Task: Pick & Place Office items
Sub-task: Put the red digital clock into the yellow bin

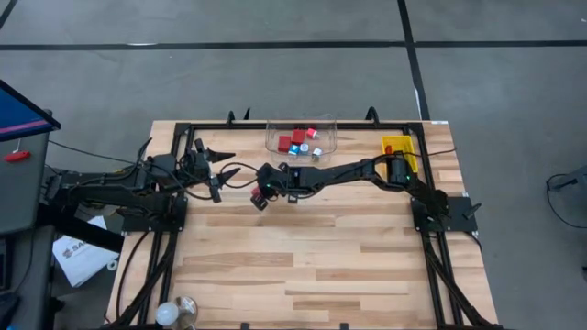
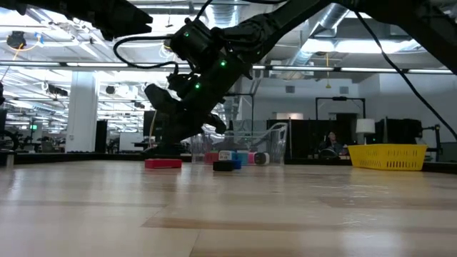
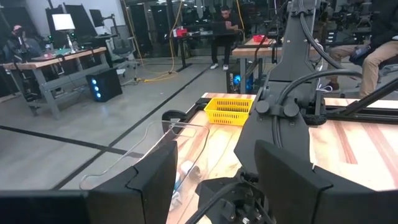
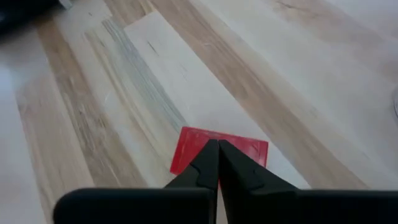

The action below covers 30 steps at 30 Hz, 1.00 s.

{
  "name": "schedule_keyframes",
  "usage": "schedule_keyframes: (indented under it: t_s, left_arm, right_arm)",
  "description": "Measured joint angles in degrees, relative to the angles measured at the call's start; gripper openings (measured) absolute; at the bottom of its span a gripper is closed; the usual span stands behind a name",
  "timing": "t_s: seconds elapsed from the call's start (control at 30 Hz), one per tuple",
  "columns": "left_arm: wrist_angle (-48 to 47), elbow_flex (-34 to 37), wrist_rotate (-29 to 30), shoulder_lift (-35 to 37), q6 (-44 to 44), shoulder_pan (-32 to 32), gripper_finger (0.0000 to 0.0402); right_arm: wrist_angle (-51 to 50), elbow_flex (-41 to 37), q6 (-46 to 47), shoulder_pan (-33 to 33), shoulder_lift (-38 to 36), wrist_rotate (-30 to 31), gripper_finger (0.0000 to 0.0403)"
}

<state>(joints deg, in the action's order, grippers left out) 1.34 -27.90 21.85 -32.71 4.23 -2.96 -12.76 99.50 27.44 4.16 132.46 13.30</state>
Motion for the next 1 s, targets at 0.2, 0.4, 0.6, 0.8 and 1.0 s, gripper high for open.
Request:
schedule_keyframes:
  t_s: [0.2, 0.4, 0.6, 0.8, 1.0]
  left_arm:
    - [-0.01, 0.00, 0.00, 0.00, -0.02, 0.00, 0.0209]
    - [0.00, 0.00, 0.00, 0.00, -0.04, 0.00, 0.0209]
    - [0.00, 0.00, 0.00, 0.00, -0.07, 0.00, 0.0209]
    - [0.00, 0.00, 0.00, 0.00, -0.09, 0.00, 0.0209]
    - [0.02, 0.00, -0.01, 0.00, -0.20, -0.02, 0.0209]
  right_arm:
    - [-1.76, -0.02, 0.91, 0.61, 0.00, -0.90, 0.0001]
    - [-2.79, -0.02, 1.51, 1.66, 0.00, -3.29, 0.0000]
    - [-3.66, -0.02, 2.38, 2.84, 0.00, -8.23, 0.0000]
    - [-5.24, -0.02, 2.55, 3.15, 0.00, -9.42, 0.0000]
    - [-6.06, -0.03, 2.58, 3.54, 0.00, -10.56, 0.0000]
